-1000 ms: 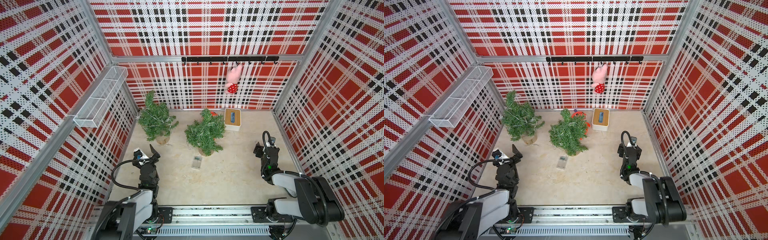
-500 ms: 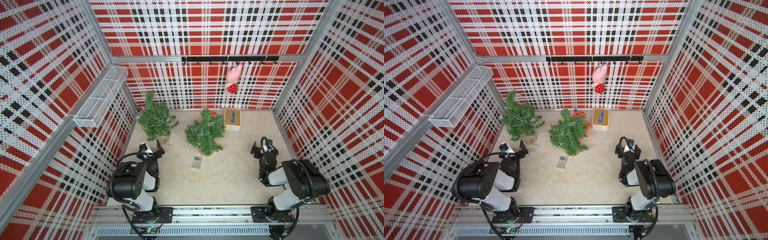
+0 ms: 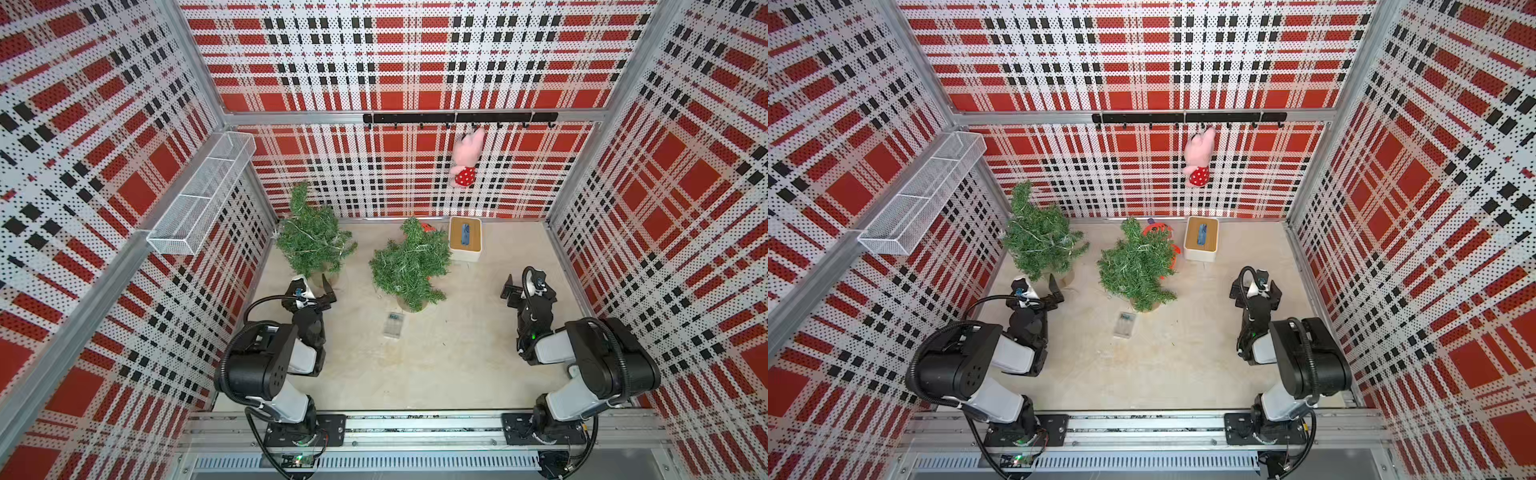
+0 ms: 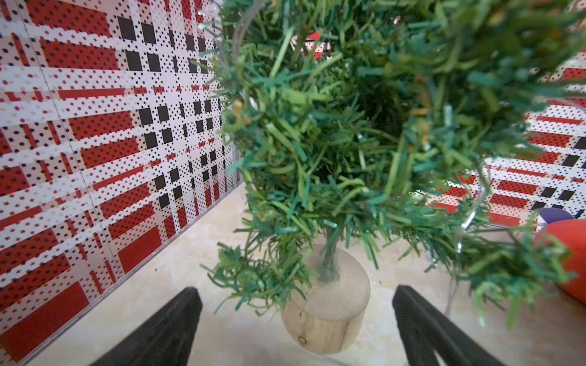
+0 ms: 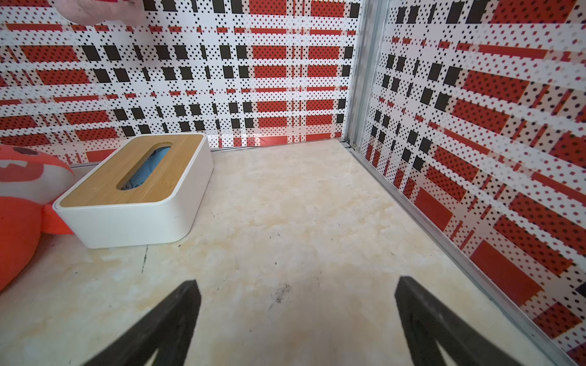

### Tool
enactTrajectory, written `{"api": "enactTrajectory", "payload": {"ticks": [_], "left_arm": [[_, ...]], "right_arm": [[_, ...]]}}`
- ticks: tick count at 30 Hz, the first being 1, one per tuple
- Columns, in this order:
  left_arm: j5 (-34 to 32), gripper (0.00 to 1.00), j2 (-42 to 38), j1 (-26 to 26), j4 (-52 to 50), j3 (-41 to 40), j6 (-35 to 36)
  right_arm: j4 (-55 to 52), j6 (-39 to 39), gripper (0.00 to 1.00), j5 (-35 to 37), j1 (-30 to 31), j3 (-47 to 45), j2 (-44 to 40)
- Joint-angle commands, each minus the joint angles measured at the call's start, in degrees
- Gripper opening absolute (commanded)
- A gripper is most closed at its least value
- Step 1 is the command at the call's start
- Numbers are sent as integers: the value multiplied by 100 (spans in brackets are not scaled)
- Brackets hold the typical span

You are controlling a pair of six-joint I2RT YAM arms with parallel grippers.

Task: Wrap string light around the christmas tree
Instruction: Reset both arms

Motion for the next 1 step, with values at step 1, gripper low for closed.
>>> {"api": "enactTrajectory", "payload": {"ticks": [1], "left_arm": [[148, 98, -71, 132, -122, 95, 9]], "right_arm": [[66, -39, 100, 66, -40, -3, -30]]}}
